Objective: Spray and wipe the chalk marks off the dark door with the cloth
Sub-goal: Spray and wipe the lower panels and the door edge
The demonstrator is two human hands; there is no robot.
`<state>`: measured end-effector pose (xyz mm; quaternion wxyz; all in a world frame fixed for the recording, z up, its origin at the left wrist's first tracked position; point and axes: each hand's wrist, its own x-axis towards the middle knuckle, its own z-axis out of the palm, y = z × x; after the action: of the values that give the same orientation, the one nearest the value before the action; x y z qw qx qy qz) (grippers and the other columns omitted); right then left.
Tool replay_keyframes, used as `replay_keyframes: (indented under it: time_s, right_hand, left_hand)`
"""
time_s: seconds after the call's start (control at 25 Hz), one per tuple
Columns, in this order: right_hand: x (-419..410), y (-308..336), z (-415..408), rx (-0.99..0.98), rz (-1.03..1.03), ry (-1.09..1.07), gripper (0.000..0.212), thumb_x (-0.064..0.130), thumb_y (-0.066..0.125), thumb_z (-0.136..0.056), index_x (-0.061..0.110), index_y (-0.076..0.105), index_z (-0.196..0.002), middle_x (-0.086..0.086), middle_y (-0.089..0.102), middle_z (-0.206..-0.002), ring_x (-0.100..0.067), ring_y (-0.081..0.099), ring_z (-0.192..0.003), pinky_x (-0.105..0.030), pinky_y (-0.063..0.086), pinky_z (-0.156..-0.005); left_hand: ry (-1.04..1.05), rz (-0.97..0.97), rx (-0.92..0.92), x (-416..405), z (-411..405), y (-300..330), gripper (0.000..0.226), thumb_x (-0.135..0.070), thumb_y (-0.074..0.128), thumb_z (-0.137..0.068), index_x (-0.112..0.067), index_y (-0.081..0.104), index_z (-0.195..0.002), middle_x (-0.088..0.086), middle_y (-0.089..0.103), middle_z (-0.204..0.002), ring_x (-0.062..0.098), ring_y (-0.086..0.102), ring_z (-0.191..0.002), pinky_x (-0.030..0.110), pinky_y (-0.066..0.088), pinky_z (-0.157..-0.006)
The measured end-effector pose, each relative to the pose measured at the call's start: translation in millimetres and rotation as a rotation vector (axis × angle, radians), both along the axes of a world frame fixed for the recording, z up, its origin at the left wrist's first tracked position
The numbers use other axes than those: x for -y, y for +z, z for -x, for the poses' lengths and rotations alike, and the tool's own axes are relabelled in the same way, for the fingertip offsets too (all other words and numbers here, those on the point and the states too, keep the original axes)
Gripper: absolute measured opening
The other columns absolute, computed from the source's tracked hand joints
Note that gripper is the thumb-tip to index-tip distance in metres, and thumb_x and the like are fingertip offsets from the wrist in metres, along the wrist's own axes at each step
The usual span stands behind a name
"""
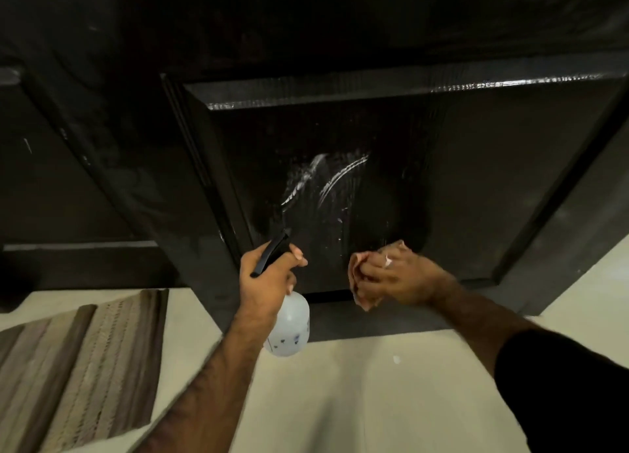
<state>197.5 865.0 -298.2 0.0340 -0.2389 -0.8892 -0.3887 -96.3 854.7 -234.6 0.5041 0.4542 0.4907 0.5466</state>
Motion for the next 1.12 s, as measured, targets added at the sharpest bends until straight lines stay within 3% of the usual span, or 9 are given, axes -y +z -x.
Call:
replay_keyframes:
  time_s: [0.16,0.24,0.4,0.52,0.68,0.8,0.96,1.04,1.12]
  right_hand:
    - [-50.4,160.9,57.1,-0.726,-0.364,-0.018,0.026,0.039,0.065,-0.104,0.029,0.057,-0.127,-0.019,0.067,-0.115,-0.033,0.053,-0.108,-0.049,0.050,-0.085]
    - [-59.1,160.3,89.2,-1.011,-0.456,-0.076,0.023,0.040,0.055,-0.106,0.029,0.062,-0.126,-0.018,0.059,-0.117,-0.031,0.050,-0.108,-0.042,0.044,-0.087]
    - [-18.2,-24.0,75.1,-0.288,-0.085,-0.002,0.051,0.033,0.080,-0.090,0.025,0.060,-0.137,-0.012,0.062,-0.131,-0.034,0.063,-0.112,-0.048,0.053,-0.091]
    - [-20.1,-9.0,61.5,-0.025,0.070,0.025,0.054,0.031,0.088,-0.081,0.021,0.068,-0.130,-0.010,0.070,-0.130,-0.032,0.071,-0.109,-0.050,0.056,-0.091]
    - [-60.0,156.1,90.3,-0.677,-0.292,0.154,0.032,0.034,0.065,-0.106,0.011,0.070,-0.128,-0.025,0.065,-0.133,-0.038,0.059,-0.124,-0.055,0.046,-0.112]
    - [-71.0,156.9,132.8,-1.038,-0.444,-0.126,0.042,0.031,0.047,-0.113,0.015,0.051,-0.152,-0.025,0.044,-0.157,-0.044,0.042,-0.146,-0.061,0.035,-0.121]
    - [-41.5,-10.6,121.0,-0.184,-0.167,-0.076,0.072,0.028,0.072,-0.096,0.015,0.044,-0.161,-0.020,0.051,-0.159,-0.043,0.047,-0.147,-0.059,0.017,-0.129]
    - [-29.0,-24.5,95.5,0.127,-0.032,-0.016,0.093,0.030,0.085,-0.083,0.019,0.037,-0.162,-0.011,0.054,-0.158,-0.034,0.058,-0.138,-0.051,0.034,-0.123]
    - [-36.6,23.2,102.3,0.119,-0.130,0.056,0.079,0.034,0.084,-0.088,0.026,0.049,-0.157,-0.010,0.053,-0.159,-0.036,0.063,-0.132,-0.053,0.053,-0.099]
  left_hand:
    - [-0.056,-0.100,0.009,-4.2,8.4,9.0,0.008,-0.001,0.069,-0.087,-0.001,0.073,-0.080,0.016,0.073,-0.078,0.015,0.047,-0.043,0.028,0.037,-0.045]
    - [-0.059,-0.131,0.013,-4.6,15.4,11.2,0.007,-0.004,0.068,-0.084,-0.002,0.072,-0.078,0.015,0.073,-0.079,0.014,0.050,-0.045,0.028,0.038,-0.045]
    - [-0.025,-0.094,0.017,4.9,40.4,-0.8,0.006,-0.002,0.070,-0.082,0.004,0.069,-0.080,0.021,0.070,-0.081,0.015,0.046,-0.043,0.028,0.035,-0.046]
    - [0.004,-0.029,-0.010,8.3,59.2,-6.2,0.007,0.009,0.067,-0.088,0.009,0.068,-0.081,0.021,0.071,-0.080,0.015,0.042,-0.041,0.028,0.033,-0.046]
    - [-0.006,-0.014,-0.052,2.0,67.9,-8.4,0.026,-0.008,0.072,-0.084,0.016,0.066,-0.090,0.023,0.063,-0.068,0.013,0.047,-0.041,0.027,0.036,-0.045]
    - [-0.005,-0.028,-0.043,3.7,75.0,-13.1,0.023,-0.013,0.069,-0.082,0.010,0.067,-0.078,0.023,0.059,-0.065,0.016,0.047,-0.042,0.027,0.035,-0.046]
    - [-0.008,-0.052,-0.021,11.7,99.5,-21.0,0.017,0.006,0.062,-0.097,0.001,0.072,-0.083,0.025,0.070,-0.075,0.017,0.047,-0.042,0.027,0.040,-0.045]
    - [-0.016,-0.048,-0.048,13.7,107.1,-21.2,0.017,0.007,0.061,-0.098,0.001,0.072,-0.085,0.022,0.072,-0.077,0.016,0.047,-0.042,0.027,0.040,-0.045]
    - [-0.020,-0.059,-0.042,14.0,110.0,-18.0,0.017,0.007,0.062,-0.098,0.000,0.072,-0.086,0.019,0.073,-0.078,0.014,0.048,-0.043,0.026,0.041,-0.046]
